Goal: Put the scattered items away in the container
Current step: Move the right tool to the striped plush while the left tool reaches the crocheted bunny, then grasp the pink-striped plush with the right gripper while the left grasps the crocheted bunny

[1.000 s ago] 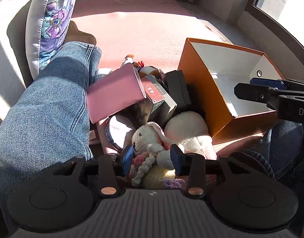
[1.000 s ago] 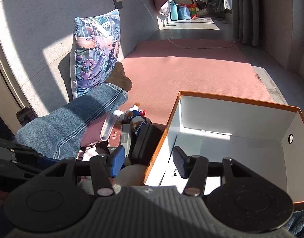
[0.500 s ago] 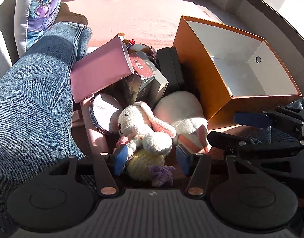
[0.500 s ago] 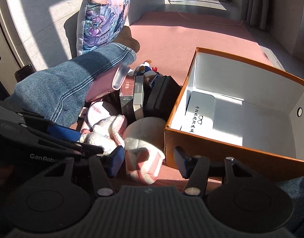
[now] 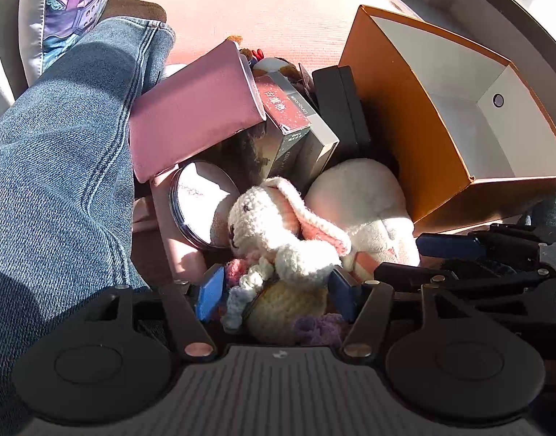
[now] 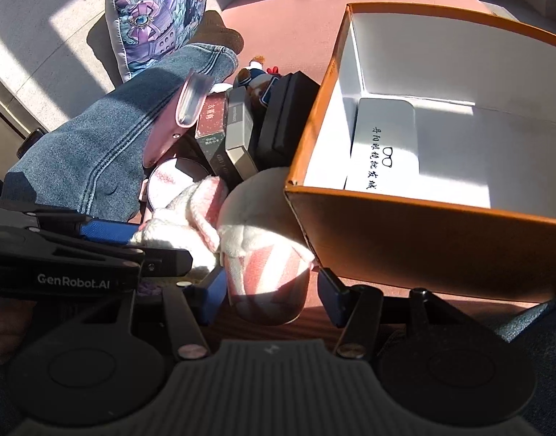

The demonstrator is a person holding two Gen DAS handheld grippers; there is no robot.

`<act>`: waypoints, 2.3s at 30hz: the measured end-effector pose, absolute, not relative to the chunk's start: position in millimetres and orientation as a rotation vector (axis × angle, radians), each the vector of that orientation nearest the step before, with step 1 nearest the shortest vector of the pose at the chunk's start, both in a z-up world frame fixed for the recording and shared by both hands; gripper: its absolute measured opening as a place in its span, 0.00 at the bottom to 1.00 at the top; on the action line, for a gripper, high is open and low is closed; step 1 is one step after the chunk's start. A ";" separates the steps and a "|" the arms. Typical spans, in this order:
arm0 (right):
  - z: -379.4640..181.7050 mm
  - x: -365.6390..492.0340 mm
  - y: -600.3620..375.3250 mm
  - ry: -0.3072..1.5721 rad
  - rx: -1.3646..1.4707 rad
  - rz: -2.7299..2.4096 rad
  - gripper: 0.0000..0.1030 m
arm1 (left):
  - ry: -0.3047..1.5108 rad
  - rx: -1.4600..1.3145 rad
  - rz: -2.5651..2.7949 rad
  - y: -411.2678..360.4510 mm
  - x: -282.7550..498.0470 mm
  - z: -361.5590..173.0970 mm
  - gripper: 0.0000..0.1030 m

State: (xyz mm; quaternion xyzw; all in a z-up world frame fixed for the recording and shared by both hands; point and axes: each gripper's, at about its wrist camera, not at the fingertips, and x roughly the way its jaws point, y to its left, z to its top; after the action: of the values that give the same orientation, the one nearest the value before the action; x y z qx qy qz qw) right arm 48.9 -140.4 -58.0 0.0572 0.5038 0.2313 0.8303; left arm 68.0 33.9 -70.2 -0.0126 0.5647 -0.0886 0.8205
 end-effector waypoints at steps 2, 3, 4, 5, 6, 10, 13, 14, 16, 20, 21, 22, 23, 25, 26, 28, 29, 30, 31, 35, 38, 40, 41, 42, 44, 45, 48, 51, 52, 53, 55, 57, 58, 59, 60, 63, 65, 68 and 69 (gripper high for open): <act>-62.4 51.8 -142.4 1.080 0.156 0.499 0.57 | 1.215 -0.058 -0.197 36.4 70.8 -74.6 0.69; -64.5 53.3 -144.0 1.087 0.178 0.502 0.57 | 1.221 -0.076 -0.200 37.9 72.2 -76.1 0.68; -66.7 55.0 -145.7 1.094 0.201 0.505 0.57 | 1.225 -0.088 -0.202 39.1 73.3 -77.1 0.68; -68.8 56.4 -147.1 1.101 0.223 0.508 0.57 | 1.228 -0.097 -0.203 40.0 74.0 -77.8 0.68; -70.3 57.5 -148.1 1.105 0.239 0.510 0.57 | 1.228 -0.102 -0.202 40.4 74.2 -78.2 0.67; -72.4 58.1 -148.5 1.104 0.258 0.517 0.53 | 1.221 -0.104 -0.202 41.1 72.2 -78.1 0.67; -71.5 56.5 -146.4 1.100 0.240 0.515 0.50 | 1.215 -0.100 -0.205 40.7 69.5 -77.0 0.64; -70.6 55.6 -145.6 1.097 0.232 0.513 0.49 | 1.214 -0.101 -0.207 40.8 68.7 -76.3 0.63; -67.7 52.8 -144.0 1.090 0.210 0.510 0.49 | 1.213 -0.098 -0.209 40.9 66.3 -74.2 0.60; -57.3 44.9 -145.5 1.073 0.184 0.513 0.48 | 1.210 -0.097 -0.213 42.3 58.8 -66.7 0.54; -53.5 42.6 -146.4 1.070 0.176 0.517 0.48 | 1.209 -0.097 -0.216 42.8 56.3 -63.7 0.53; -49.4 40.5 -147.4 1.068 0.168 0.522 0.48 | 1.209 -0.095 -0.220 43.1 53.8 -60.9 0.53; -45.8 38.5 -148.0 1.067 0.158 0.526 0.48 | 1.208 -0.091 -0.225 43.4 50.9 -58.1 0.52; -38.9 34.3 -149.2 1.068 0.141 0.531 0.48 | 1.205 -0.086 -0.233 44.2 45.5 -53.6 0.50; -35.8 32.0 -150.2 1.067 0.138 0.535 0.48 | 1.203 -0.088 -0.240 44.9 42.3 -51.2 0.50; -30.1 26.8 -152.9 1.067 0.135 0.541 0.48 | 1.202 -0.097 -0.254 42.6 39.7 -45.0 0.49; -27.3 24.0 -154.3 1.066 0.134 0.544 0.48 | 1.201 -0.098 -0.261 39.9 39.0 -40.5 0.48; -24.5 21.2 -155.7 1.065 0.131 0.547 0.48 | 1.199 -0.099 -0.270 39.9 36.1 -37.5 0.48; -21.4 18.3 -156.9 1.067 0.129 0.550 0.48 | 1.198 -0.099 -0.277 39.7 31.9 -34.2 0.48; -9.0 5.1 -160.2 1.078 0.096 0.567 0.48 | 1.199 -0.092 -0.316 39.0 15.3 -21.6 0.47; -5.9 -2.0 -163.7 1.093 0.085 0.574 0.49 | 1.206 -0.084 -0.332 37.2 11.3 -22.4 0.48; -10.0 -1.4 -163.7 1.107 0.078 0.573 0.49 | 1.206 -0.091 -0.319 37.1 12.7 -24.5 0.50; -12.1 -0.8 -162.8 1.112 0.076 0.573 0.49 | 1.208 -0.096 -0.309 37.0 14.4 -25.3 0.51; -14.1 -0.2 -160.4 1.111 0.066 0.574 0.50 | 1.207 -0.094 -0.302 35.9 16.5 -26.5 0.52; -16.1 1.2 -155.7 1.106 0.038 0.579 0.50 | 1.207 -0.073 -0.294 32.8 19.0 -29.6 0.54; -17.3 2.4 -154.3 1.105 0.029 0.582 0.50 | 1.206 -0.065 -0.291 31.6 19.4 -30.8 0.56; -22.9 7.3 -154.4 1.113 0.036 0.593 0.52 | 1.208 -0.075 -0.269 31.5 22.9 -35.8 0.58; -29.2 12.3 -153.4 1.120 0.046 0.590 0.53 | 1.212 -0.085 -0.247 30.7 26.7 -37.9 0.59; -30.7 13.0 -152.2 1.120 0.044 0.588 0.52 | 1.214 -0.078 -0.244 29.3 27.1 -38.4 0.60; -30.9 12.8 -151.0 1.117 0.037 0.588 0.51 | 1.213 -0.065 -0.243 27.3 26.8 -38.5 0.60; -28.5 10.6 -149.6 1.103 0.020 0.590 0.49 | 1.197 -0.051 -0.242 26.6 23.8 -36.9 0.57; -24.0 7.3 -150.1 1.090 0.009 0.593 0.48 | 1.182 -0.060 -0.245 29.7 20.0 -34.1 0.52; -20.5 5.2 -150.8 1.082 0.005 0.596 0.47 | 1.177 -0.071 -0.248 32.3 18.0 -32.1 0.51; -16.9 3.1 -151.7 1.074 0.003 0.599 0.47 | 1.171 -0.079 -0.252 34.2 15.9 -29.8 0.49; -13.0 1.0 -152.4 1.067 -0.001 0.603 0.47 | 1.162 -0.085 -0.257 35.9 13.3 -26.6 0.49; 0.6 -5.4 -153.5 1.036 -0.012 0.617 0.46 | 1.123 -0.101 -0.267 40.4 5.9 -13.0 0.47; 11.5 -9.6 -155.4 1.009 -0.015 0.627 0.46 | 1.097 -0.118 -0.272 43.0 3.3 -1.3 0.46; 29.3 -13.2 -161.1 0.962 -0.003 0.636 0.46 | 1.045 -0.133 -0.283 44.6 1.3 17.8 0.46; 35.2 -13.7 -163.1 0.943 0.002 0.636 0.46 | 1.022 -0.138 -0.287 44.2 1.2 25.3 0.46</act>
State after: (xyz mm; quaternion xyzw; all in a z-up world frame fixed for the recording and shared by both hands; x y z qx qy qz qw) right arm -13.7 -163.1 35.2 0.0008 0.4466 0.3011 0.8425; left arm 1.2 44.2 25.3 -0.0655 0.4867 -0.1368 0.8603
